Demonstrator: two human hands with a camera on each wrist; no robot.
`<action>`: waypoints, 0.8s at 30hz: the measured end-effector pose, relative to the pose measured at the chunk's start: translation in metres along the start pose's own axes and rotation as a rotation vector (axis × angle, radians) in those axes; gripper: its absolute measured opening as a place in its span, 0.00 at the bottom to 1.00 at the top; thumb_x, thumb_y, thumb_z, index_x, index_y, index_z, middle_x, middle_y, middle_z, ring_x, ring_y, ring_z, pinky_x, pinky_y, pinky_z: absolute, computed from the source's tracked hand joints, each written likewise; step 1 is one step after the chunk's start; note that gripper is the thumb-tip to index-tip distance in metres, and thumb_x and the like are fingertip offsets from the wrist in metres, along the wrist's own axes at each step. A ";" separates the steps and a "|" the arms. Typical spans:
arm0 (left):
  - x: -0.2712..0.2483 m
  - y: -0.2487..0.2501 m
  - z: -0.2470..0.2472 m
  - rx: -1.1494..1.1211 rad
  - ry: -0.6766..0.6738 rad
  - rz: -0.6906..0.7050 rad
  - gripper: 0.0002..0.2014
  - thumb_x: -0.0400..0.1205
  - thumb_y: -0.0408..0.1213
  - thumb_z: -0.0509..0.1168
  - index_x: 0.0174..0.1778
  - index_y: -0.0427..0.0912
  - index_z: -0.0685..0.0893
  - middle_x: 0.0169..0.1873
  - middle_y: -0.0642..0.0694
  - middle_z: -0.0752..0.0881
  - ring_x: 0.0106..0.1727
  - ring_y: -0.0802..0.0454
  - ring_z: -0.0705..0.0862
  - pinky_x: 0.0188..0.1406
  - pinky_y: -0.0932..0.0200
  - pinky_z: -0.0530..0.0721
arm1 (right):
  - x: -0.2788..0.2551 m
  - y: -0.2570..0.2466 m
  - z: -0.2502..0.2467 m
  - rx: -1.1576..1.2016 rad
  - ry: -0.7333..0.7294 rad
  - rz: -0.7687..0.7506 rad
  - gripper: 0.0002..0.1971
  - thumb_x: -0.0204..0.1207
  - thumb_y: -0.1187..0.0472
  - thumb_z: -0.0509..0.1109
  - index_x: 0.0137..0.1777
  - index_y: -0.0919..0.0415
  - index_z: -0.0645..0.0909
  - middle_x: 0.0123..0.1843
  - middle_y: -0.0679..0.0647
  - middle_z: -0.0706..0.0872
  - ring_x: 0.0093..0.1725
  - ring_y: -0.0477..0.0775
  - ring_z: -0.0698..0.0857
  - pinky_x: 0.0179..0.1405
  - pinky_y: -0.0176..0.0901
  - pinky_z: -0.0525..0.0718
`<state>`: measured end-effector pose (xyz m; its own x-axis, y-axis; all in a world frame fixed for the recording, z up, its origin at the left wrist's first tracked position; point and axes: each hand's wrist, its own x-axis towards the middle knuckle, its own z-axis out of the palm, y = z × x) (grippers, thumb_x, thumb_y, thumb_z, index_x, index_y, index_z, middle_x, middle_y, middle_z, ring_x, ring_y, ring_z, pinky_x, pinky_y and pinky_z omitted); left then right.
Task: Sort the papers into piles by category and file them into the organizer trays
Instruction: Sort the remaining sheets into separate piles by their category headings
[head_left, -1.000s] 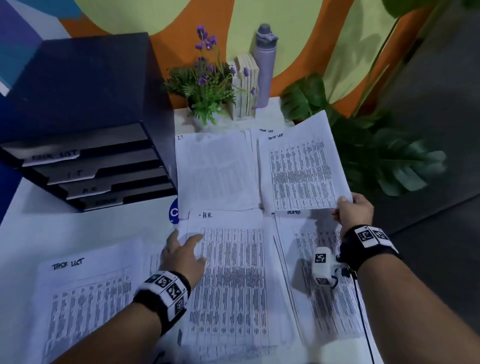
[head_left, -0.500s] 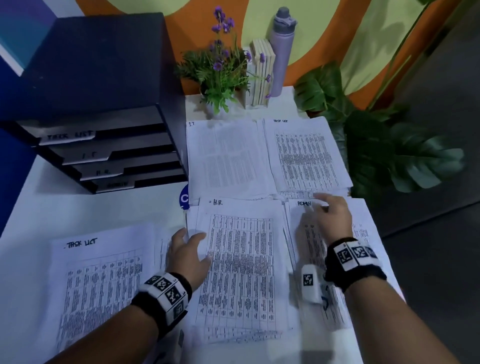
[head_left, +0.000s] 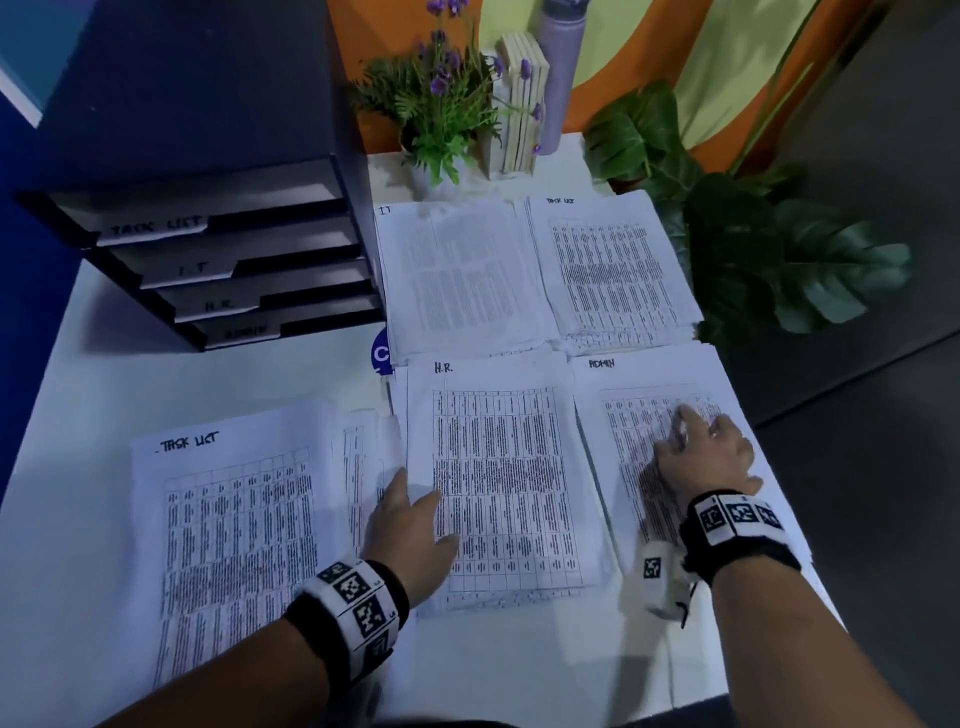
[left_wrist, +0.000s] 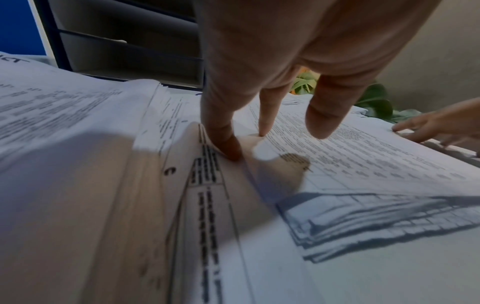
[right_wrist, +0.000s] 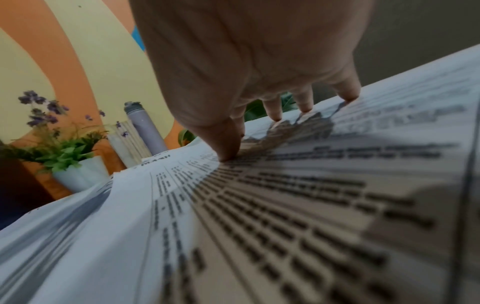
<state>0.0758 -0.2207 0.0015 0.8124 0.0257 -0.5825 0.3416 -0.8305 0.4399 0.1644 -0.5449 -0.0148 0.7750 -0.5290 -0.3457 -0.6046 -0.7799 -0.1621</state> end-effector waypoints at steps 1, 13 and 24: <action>-0.002 -0.001 0.002 0.002 0.001 0.009 0.32 0.83 0.51 0.63 0.82 0.46 0.65 0.85 0.44 0.40 0.86 0.44 0.45 0.84 0.46 0.53 | -0.003 -0.001 0.002 -0.012 -0.006 -0.010 0.29 0.77 0.44 0.64 0.78 0.35 0.62 0.85 0.51 0.53 0.83 0.61 0.52 0.76 0.73 0.57; -0.011 -0.003 0.004 0.003 -0.075 0.050 0.32 0.82 0.55 0.63 0.80 0.44 0.68 0.85 0.44 0.43 0.86 0.46 0.48 0.84 0.49 0.52 | -0.026 -0.023 0.008 -0.106 -0.092 -0.159 0.30 0.78 0.43 0.62 0.78 0.30 0.56 0.86 0.47 0.49 0.85 0.61 0.48 0.75 0.79 0.57; -0.021 -0.055 -0.061 -0.321 0.336 0.007 0.22 0.82 0.39 0.66 0.73 0.49 0.76 0.71 0.46 0.70 0.68 0.48 0.77 0.74 0.47 0.75 | -0.096 -0.101 0.003 0.309 -0.033 -0.596 0.12 0.78 0.65 0.69 0.60 0.63 0.85 0.56 0.64 0.83 0.55 0.66 0.83 0.55 0.46 0.79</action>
<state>0.0686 -0.1419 0.0312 0.9052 0.2435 -0.3482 0.4215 -0.6188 0.6629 0.1506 -0.4144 0.0315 0.9895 -0.0233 -0.1427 -0.1038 -0.8011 -0.5895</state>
